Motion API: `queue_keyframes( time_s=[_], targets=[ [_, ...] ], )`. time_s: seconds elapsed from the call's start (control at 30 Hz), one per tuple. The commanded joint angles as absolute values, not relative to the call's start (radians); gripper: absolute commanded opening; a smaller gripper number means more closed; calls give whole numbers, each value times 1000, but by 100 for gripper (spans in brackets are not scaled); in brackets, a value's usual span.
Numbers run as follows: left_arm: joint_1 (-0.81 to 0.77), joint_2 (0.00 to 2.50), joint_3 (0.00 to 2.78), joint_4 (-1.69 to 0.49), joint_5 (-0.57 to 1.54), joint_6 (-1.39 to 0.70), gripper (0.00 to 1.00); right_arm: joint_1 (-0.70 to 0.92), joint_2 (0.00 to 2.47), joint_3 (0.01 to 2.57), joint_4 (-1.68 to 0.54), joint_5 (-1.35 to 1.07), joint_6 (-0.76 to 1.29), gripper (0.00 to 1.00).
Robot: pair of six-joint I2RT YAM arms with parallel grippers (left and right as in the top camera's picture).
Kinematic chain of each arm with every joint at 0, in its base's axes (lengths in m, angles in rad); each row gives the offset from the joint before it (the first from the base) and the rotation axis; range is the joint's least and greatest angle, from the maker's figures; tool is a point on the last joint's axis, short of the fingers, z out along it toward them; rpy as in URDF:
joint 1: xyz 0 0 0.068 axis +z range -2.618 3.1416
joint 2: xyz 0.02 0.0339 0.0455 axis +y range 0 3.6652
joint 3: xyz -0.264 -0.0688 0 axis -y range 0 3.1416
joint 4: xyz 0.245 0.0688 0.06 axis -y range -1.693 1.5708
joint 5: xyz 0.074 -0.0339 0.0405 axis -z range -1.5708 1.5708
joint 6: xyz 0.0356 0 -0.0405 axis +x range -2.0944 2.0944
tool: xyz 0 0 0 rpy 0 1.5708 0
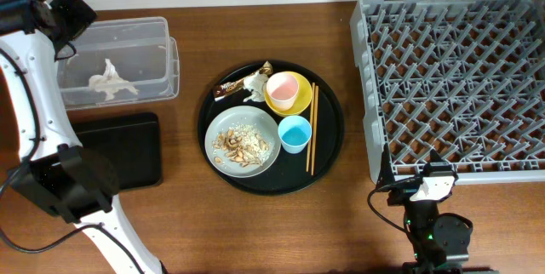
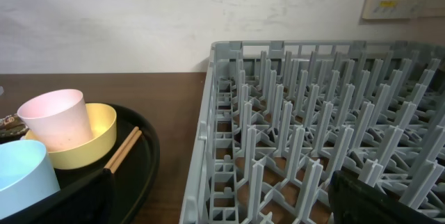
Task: Sort waste into correct bins and load items into the dishwasher rack
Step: 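Grasp the tissue with the left gripper and drop it in the clear bin, then move the left gripper over the clear bin and release the tissue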
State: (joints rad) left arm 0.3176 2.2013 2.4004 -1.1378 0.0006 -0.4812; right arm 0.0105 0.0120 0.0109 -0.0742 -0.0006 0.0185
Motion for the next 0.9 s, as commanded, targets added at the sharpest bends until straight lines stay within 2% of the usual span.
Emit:
queue_keyframes(
  time_s=[0.0,0.13,0.2,0.23,0.33,0.4,0.5,0.63,0.87],
  targets=[
    [315,2227,2417,-1166,228,-457,99,5,6,6,-79,-3,19,98],
    [289,2227,2417,-1196,617,-271,99,5,6,6,-79,-3,19,98],
    [231,2227,2417,-1264,702,-174,99,5,6,6,-79,-3,19,98],
    [200,2228,2416,-1297,677,-162,99,5,6,6,-79,-3,19,98],
    [80,2243,2395,-1379,511,-170,89,5,6,6,-79,-3,19,98],
    [2,2262,2374,-1389,426,-181,81,5,6,6,-79,-3,19,98],
    [-113,2322,2352,-1376,249,-334,64,5,6,6,-79,-3,19,98],
    [-195,2388,2352,-1319,197,-410,48,5,6,6,-79,-3,19,98],
    [-289,2458,2351,-1277,137,-538,48,5,6,6,-79,-3,19,98]
  ],
)
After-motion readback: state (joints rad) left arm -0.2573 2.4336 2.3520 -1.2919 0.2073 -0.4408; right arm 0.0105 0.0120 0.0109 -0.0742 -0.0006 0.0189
